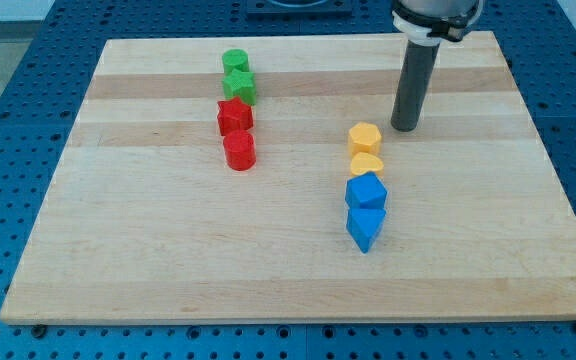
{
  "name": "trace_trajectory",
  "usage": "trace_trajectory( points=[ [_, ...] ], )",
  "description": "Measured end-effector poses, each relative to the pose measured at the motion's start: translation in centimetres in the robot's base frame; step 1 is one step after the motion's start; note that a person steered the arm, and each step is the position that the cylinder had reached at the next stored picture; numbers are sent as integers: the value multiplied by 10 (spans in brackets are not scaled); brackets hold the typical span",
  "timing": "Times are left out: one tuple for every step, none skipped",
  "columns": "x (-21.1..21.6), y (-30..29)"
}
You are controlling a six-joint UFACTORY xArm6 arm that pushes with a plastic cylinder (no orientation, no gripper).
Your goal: Push the green circle into the green star
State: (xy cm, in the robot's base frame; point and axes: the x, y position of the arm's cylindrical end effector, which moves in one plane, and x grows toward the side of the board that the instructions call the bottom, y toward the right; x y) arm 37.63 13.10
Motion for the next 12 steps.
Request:
trace_trajectory(
  points=[
    [-40, -21],
    [-63, -38],
    [-63, -38],
    [-77, -77],
    [-111, -150],
    [-144, -209],
    [-180, -259],
    [-182, -281],
    [-182, -283],
    [-150, -237],
    [-63, -119],
    [-44, -102]
  ],
)
